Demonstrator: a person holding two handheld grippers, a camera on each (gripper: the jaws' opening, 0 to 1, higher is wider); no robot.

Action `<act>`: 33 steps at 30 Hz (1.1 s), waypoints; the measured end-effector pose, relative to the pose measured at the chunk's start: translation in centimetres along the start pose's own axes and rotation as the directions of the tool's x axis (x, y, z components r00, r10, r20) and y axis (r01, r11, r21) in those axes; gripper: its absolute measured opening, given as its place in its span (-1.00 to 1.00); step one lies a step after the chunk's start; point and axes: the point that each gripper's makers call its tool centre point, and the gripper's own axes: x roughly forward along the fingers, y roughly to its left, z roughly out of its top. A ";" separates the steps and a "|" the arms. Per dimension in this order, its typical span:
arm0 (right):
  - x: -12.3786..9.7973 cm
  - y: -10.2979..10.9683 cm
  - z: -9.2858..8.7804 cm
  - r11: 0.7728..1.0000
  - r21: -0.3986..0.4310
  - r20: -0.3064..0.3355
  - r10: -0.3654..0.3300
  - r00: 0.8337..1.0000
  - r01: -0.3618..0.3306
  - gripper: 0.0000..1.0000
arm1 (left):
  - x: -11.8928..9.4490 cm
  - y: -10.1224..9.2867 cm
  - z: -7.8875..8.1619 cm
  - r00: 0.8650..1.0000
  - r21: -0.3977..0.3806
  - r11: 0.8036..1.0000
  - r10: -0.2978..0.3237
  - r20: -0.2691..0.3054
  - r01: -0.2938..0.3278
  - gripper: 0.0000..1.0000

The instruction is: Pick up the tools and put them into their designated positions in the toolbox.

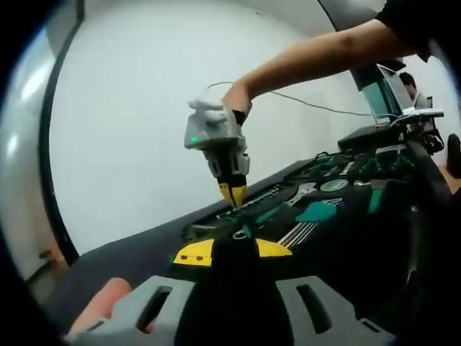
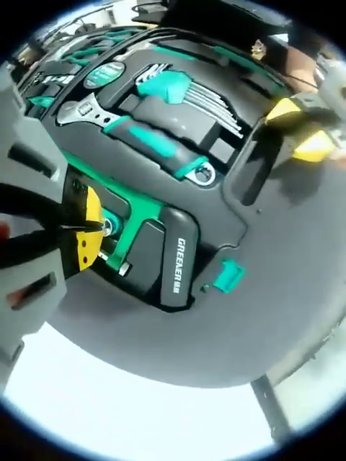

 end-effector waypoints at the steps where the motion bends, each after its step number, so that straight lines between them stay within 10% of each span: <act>1: 0.1 -0.1 -0.1 1.000 0.011 0.000 0.004 1.000 -0.004 -1.00 | 0.0 -0.1 0.0 1.000 0.000 1.000 0.000 0.000 0.000 -0.70; 25: 0.3 0.9 0.0 0.998 0.046 -0.060 -0.045 0.997 0.048 -1.00 | 0.0 3.1 -1.6 1.000 -0.001 1.000 0.001 -0.017 -0.001 -0.70; 28: -0.2 1.0 0.2 0.983 0.142 0.040 -0.125 0.991 0.119 -1.00 | -0.1 2.4 -1.1 1.000 -0.007 1.000 -0.003 -0.007 0.003 -0.70; 30: -2.4 1.6 -1.6 0.986 0.064 0.040 -0.160 0.986 0.157 -0.93 | -0.2 2.1 -0.8 1.000 -0.019 1.000 -0.003 0.004 0.003 -0.70; 33: -6.5 2.2 -2.9 0.932 0.250 0.135 -0.302 0.944 0.263 -0.91 | -0.5 2.0 -0.3 1.000 -0.040 0.999 0.006 0.025 -0.005 -0.70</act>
